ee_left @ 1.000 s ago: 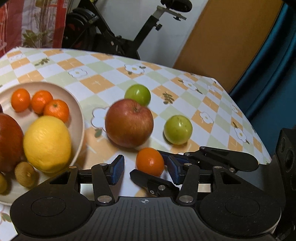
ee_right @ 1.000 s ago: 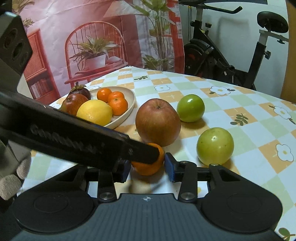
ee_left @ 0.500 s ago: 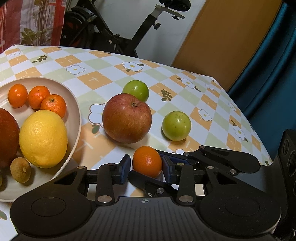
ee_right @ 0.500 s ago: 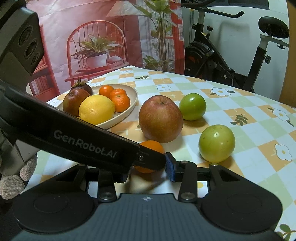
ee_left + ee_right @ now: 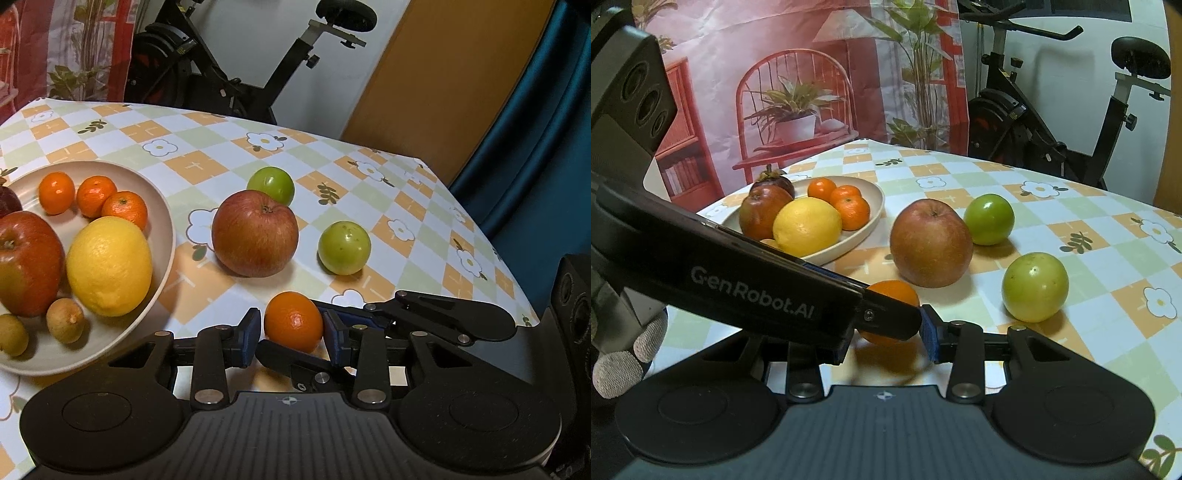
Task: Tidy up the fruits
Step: 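Carry the tangerine with the left tool onto the plate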
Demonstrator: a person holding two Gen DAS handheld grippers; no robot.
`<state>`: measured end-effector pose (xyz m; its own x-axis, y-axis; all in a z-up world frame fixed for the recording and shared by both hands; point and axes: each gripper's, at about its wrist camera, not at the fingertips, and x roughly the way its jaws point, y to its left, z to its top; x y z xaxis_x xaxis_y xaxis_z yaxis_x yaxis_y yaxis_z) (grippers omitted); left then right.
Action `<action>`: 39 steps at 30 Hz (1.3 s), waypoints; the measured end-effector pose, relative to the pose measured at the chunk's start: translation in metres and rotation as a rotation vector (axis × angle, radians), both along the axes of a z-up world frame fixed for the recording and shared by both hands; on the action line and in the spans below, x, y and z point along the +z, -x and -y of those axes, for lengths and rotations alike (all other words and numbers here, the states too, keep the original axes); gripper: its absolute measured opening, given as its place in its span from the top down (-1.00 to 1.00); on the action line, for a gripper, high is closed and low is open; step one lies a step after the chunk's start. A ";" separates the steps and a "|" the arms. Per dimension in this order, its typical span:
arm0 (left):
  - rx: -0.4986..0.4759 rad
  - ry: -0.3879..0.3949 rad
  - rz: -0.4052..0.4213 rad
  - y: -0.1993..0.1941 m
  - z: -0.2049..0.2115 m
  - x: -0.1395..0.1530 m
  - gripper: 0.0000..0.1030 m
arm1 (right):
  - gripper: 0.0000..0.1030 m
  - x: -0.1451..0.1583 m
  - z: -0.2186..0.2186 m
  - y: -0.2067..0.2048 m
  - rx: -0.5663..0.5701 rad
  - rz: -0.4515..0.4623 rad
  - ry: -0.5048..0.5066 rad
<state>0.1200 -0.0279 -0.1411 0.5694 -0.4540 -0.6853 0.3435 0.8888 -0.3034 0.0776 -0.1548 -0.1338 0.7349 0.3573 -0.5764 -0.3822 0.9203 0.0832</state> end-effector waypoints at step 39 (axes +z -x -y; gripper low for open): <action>0.069 0.079 0.051 0.021 -0.030 0.019 0.25 | 0.20 0.019 -0.022 0.007 0.045 0.030 0.027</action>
<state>0.0994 0.0024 -0.1225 0.6349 -0.4635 -0.6181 0.2988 0.8851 -0.3567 0.0705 -0.1325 -0.1152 0.7359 0.3750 -0.5638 -0.4250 0.9040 0.0465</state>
